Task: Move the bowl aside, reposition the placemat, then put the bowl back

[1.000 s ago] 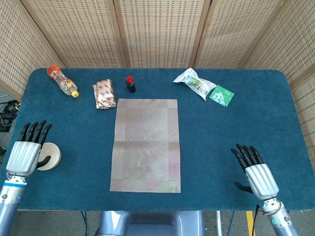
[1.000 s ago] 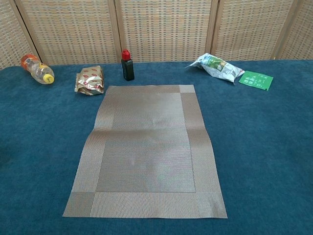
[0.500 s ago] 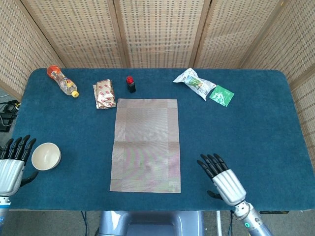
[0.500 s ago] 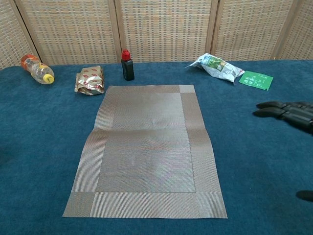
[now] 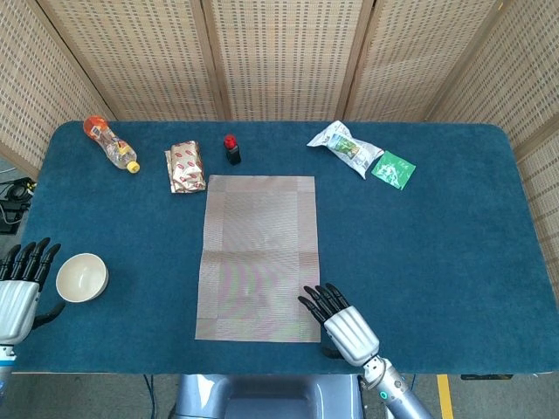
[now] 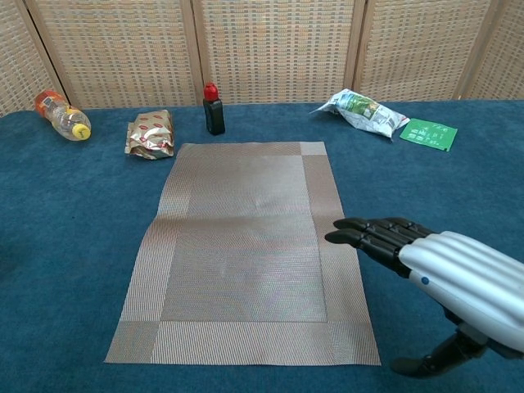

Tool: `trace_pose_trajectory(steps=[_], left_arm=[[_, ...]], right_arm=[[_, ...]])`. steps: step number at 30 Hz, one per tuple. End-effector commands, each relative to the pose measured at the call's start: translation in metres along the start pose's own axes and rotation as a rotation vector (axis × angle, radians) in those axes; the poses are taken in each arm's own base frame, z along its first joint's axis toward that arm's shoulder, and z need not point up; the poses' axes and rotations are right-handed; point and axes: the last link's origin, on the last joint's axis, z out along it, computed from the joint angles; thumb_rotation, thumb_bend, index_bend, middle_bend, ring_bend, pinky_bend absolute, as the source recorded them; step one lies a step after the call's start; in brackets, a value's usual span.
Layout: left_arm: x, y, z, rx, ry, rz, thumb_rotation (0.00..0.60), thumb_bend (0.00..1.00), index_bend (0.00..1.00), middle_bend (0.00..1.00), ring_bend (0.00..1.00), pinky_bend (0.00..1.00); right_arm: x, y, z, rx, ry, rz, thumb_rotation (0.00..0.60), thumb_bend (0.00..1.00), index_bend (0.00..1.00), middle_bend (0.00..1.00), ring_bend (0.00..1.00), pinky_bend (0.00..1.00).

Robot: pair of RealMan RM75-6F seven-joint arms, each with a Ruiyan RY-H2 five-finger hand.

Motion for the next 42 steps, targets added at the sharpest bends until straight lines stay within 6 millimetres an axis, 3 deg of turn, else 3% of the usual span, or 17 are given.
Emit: trace_pose_trajectory(steps=[1, 26, 37, 42], left_arm=[[-0.001, 0.000, 0.000, 0.001, -0.003, -0.001, 0.600, 0.18, 0.00, 0.00, 0.00, 0.00], [-0.002, -0.001, 0.003, 0.006, -0.005, -0.010, 0.600, 0.18, 0.00, 0.00, 0.00, 0.00], [-0.004, -0.001, 0.004, 0.004, -0.006, -0.008, 0.600, 0.18, 0.00, 0.00, 0.00, 0.00], [-0.004, -0.001, 0.004, 0.003, -0.007, -0.009, 0.600, 0.18, 0.00, 0.00, 0.00, 0.00]], right_arm=[[-0.005, 0.000, 0.003, -0.007, -0.016, -0.001, 0.600, 0.00, 0.00, 0.00, 0.00, 0.00], [-0.031, 0.007, 0.019, -0.051, -0.107, -0.014, 0.600, 0.01, 0.01, 0.00, 0.00, 0.00], [-0.035, 0.001, 0.024, -0.015, -0.024, -0.001, 0.600, 0.40, 0.05, 0.00, 0.00, 0.00], [-0.035, 0.001, 0.022, 0.009, -0.011, 0.022, 0.600, 0.52, 0.06, 0.00, 0.00, 0.00]])
